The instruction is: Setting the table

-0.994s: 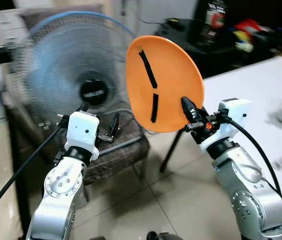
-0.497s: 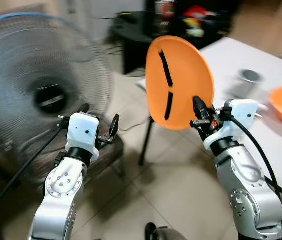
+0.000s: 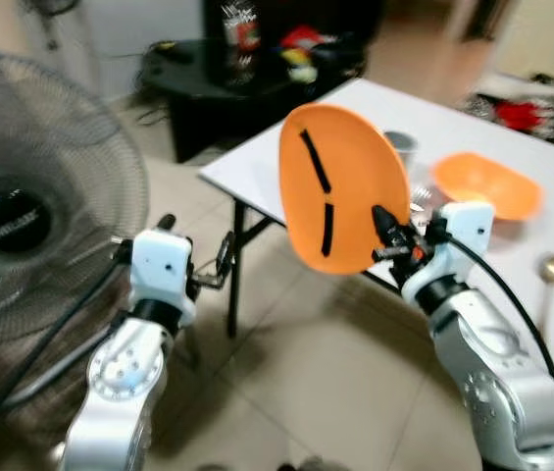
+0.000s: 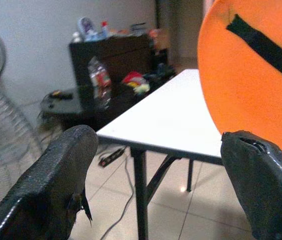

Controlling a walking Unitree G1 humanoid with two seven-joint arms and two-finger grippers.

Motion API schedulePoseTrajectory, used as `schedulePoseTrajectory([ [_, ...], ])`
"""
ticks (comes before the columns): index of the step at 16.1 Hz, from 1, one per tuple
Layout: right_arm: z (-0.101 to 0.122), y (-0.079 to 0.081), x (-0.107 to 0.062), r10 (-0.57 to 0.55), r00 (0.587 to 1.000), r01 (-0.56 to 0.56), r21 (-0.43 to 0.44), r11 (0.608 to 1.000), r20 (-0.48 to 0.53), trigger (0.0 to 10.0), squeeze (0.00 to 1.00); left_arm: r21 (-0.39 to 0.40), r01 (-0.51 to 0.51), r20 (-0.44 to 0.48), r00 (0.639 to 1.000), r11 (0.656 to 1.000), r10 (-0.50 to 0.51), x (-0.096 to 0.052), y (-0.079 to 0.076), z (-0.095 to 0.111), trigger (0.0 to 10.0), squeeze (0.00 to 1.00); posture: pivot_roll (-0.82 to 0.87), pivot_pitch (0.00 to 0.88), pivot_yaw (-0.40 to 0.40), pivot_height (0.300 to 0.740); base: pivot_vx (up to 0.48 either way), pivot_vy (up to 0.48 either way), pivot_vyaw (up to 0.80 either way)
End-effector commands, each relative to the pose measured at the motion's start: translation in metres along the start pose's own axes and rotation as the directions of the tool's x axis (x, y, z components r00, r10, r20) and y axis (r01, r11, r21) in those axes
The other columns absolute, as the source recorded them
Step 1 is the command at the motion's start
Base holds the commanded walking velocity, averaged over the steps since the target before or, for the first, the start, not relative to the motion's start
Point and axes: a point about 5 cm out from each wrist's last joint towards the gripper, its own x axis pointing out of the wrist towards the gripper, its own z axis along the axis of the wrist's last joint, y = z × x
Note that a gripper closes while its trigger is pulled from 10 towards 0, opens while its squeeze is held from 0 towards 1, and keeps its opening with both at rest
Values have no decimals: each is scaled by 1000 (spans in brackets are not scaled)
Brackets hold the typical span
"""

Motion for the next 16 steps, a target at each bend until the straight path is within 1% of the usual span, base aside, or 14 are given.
schedulePoseTrajectory([
  [1, 10, 1, -1, 11, 999, -11, -3, 1000, 48, 10000, 0, 4, 1, 0, 1000, 1000, -1, 2, 0, 1, 10000, 0, 66, 0, -41, 740, 0, 0, 0],
  [3, 12, 0, -2, -3, 999, 3, -1, 1000, 51, 10000, 0, -6, -11, -5, 1000, 1000, 11, 2, 1, 0, 10000, 0, 67, 0, -38, 740, 0, 0, 0],
  [4, 9, 3, -5, 8, 1000, -9, 43, 999, 25, 10000, 0, -33, 16, -45, 999, 999, -18, -1, -2, -4, 10000, 0, 63, 0, -33, 740, 0, 0, -800],
  [5, 7, 5, -7, 10, 1000, -10, 44, 999, 16, 10000, 0, -23, 23, -59, 998, 999, -24, -2, -2, -5, 10000, 0, 55, 0, -23, 740, 0, 0, -800],
  [6, 6, 5, -9, 7, 1000, -8, 59, 998, 7, 10000, 0, -35, 11, -63, 998, 999, -13, -3, 0, -6, 10000, 0, 53, 0, -17, 740, 0, 0, -800],
  [8, 3, 1, -13, -18, 1000, 19, 110, 994, -15, 10000, 0, -43, 7, -66, 998, 999, -10, -3, 1, -7, 10000, 0, 47, 0, -11, 740, 0, 0, -800],
  [9, -1, -4, -15, -47, 998, 53, 151, 987, -43, 10000, 0, -41, 12, -79, 997, 999, -15, -4, -2, -8, 10000, 0, 48, 0, -7, 740, 0, 0, -800],
  [10, -2, -6, -15, -53, 997, 61, 158, 986, -53, 10000, 0, -40, 16, -82, 996, 999, -19, -4, -3, -8, 10000, 0, 47, 0, -7, 740, 0, 0, -800],
  [11, -3, -8, -15, -56, 996, 67, 168, 983, -70, 10000, 0, -32, 27, -66, 997, 999, -29, -3, -5, -6, 10000, 0, 43, 0, -8, 740, 0, 0, -800],
  [13, -5, -9, -14, -62, 994, 77, 162, 984, -95, 10000, 0, -19, 15, -46, 999, 1000, -16, -1, -3, -6, 10000, 0, 41, 0, -14, 740, 0, 0, -800],
  [15, -8, -7, -14, -61, 989, 77, 115, 990, -133, 10000, 0, -21, 11, -49, 999, 1000, -12, -1, -1, -7, 10000, 0, 43, 0, -22, 740, 0, 0, 0],
  [16, -10, -6, -15, -55, 988, 72, 113, 991, -146, 10000, 0, -20, 14, -48, 999, 1000, -15, -2, -1, -7, 10000, 0, 44, 0, -22, 740, 0, 0, 0],
])
